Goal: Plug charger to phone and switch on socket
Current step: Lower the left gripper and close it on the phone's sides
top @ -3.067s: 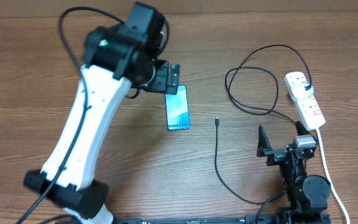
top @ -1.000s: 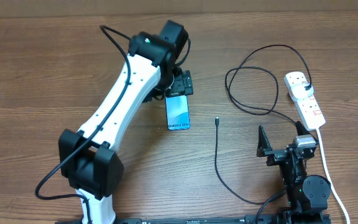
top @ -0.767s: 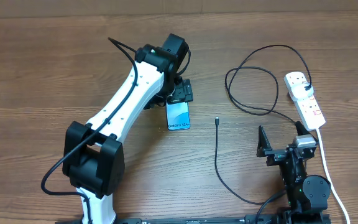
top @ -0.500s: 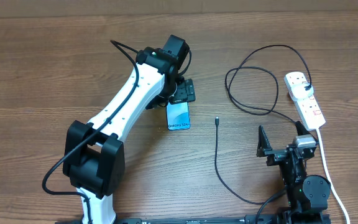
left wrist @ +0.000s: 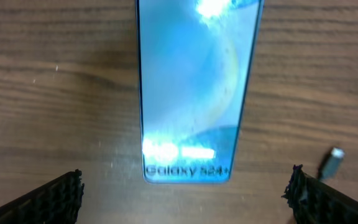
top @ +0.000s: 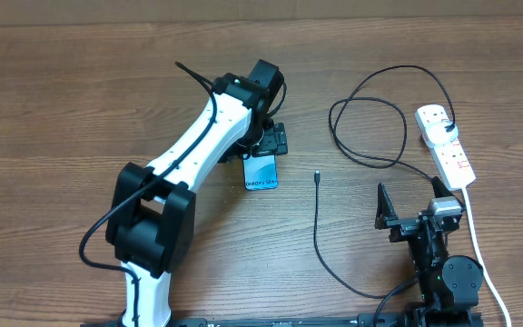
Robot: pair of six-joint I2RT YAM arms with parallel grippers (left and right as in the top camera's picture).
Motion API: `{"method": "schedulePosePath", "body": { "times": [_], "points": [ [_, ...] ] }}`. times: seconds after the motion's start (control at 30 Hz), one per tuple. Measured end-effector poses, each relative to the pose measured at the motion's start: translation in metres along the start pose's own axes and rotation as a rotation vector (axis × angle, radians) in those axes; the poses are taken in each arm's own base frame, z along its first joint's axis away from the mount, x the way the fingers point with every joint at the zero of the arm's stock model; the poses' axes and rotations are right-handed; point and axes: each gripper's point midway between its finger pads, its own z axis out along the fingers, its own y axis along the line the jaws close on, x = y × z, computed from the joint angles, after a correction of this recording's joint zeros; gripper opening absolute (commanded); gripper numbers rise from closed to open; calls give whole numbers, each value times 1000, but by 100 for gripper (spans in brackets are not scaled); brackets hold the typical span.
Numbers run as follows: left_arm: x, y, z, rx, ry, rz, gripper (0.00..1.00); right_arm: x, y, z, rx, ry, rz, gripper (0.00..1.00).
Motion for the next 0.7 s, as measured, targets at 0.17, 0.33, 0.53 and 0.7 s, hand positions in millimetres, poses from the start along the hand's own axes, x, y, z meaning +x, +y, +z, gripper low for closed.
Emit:
{"method": "schedulePosePath", "body": {
  "times": [0.17,0.33,0.53,0.7],
  "points": [
    [-6,-8,16,-1,-14,15,100,0,0,0,0,0,1,100],
    [-4,-8,27,-23,-3,23,100,0,0,0,0,1,1,100],
    [-6,-5,32,-46,-14,25,100,0,0,0,0,0,0,100],
    [-7,-4,43,-61,-6,25,100,0,0,0,0,1,1,100]
  ]
}}
